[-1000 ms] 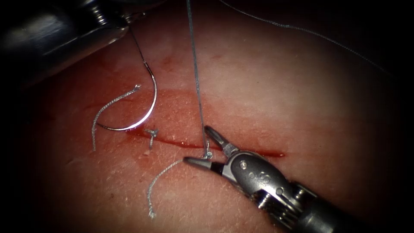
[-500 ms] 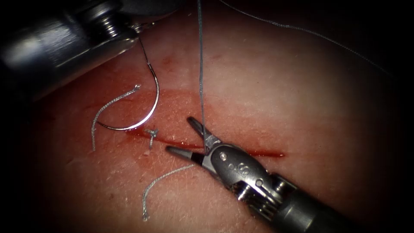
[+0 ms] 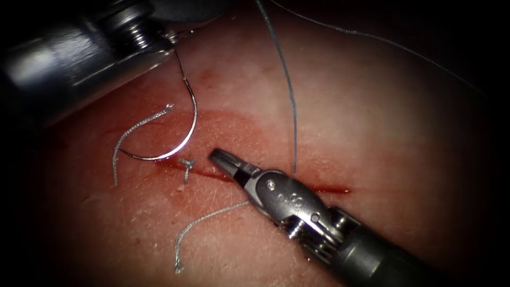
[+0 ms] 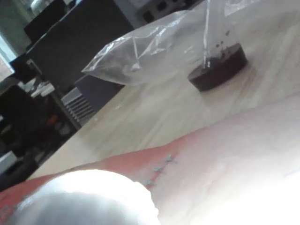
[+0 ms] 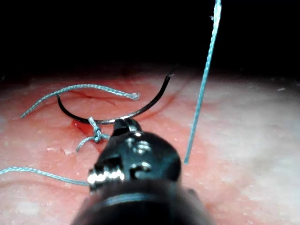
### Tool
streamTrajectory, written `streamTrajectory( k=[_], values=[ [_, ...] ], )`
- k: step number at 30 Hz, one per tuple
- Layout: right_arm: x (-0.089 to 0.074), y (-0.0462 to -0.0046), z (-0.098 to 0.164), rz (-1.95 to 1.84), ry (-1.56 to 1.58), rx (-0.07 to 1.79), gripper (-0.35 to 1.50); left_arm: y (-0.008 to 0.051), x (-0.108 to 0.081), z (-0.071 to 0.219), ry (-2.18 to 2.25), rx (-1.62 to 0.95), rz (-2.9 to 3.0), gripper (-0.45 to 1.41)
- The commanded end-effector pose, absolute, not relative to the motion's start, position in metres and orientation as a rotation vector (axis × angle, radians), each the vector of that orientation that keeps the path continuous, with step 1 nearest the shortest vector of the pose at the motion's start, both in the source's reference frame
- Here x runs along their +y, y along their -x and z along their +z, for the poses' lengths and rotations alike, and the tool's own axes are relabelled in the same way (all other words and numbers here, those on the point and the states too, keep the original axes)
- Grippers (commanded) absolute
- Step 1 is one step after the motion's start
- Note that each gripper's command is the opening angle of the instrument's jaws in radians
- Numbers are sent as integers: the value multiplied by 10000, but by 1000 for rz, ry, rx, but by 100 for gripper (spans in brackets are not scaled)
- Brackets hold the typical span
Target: Wound Closure
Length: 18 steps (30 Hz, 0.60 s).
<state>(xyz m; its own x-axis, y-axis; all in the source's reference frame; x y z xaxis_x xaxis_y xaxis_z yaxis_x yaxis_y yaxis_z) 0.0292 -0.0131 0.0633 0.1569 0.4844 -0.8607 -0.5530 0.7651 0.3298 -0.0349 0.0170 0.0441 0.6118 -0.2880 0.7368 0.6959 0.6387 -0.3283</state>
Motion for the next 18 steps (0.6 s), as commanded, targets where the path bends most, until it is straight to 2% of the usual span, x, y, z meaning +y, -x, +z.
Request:
streamTrajectory(
  k=[1,7,9,14,15,16,17,18],
  values=[
    [-117,-296,624,766,40,1215,-35,351,181,430,661,-704,-620,-45],
    [-121,-291,622,771,28,1219,-35,350,180,434,671,-697,-624,-45],
    [-124,-273,619,764,20,1223,-35,348,174,441,654,-651,-591,-45],
    [-124,-189,606,754,5,1230,-35,334,120,497,520,-403,-428,-45],
    [-123,-178,604,759,10,1227,-20,332,110,510,490,-363,-393,-33],
    [-122,-165,603,779,6,1225,19,330,101,525,458,-335,-369,-1],
    [-122,-157,602,787,15,1221,49,330,93,536,430,-327,-329,51],
    [-122,-145,602,808,27,1214,94,330,76,561,376,-357,-262,98]
  ],
)
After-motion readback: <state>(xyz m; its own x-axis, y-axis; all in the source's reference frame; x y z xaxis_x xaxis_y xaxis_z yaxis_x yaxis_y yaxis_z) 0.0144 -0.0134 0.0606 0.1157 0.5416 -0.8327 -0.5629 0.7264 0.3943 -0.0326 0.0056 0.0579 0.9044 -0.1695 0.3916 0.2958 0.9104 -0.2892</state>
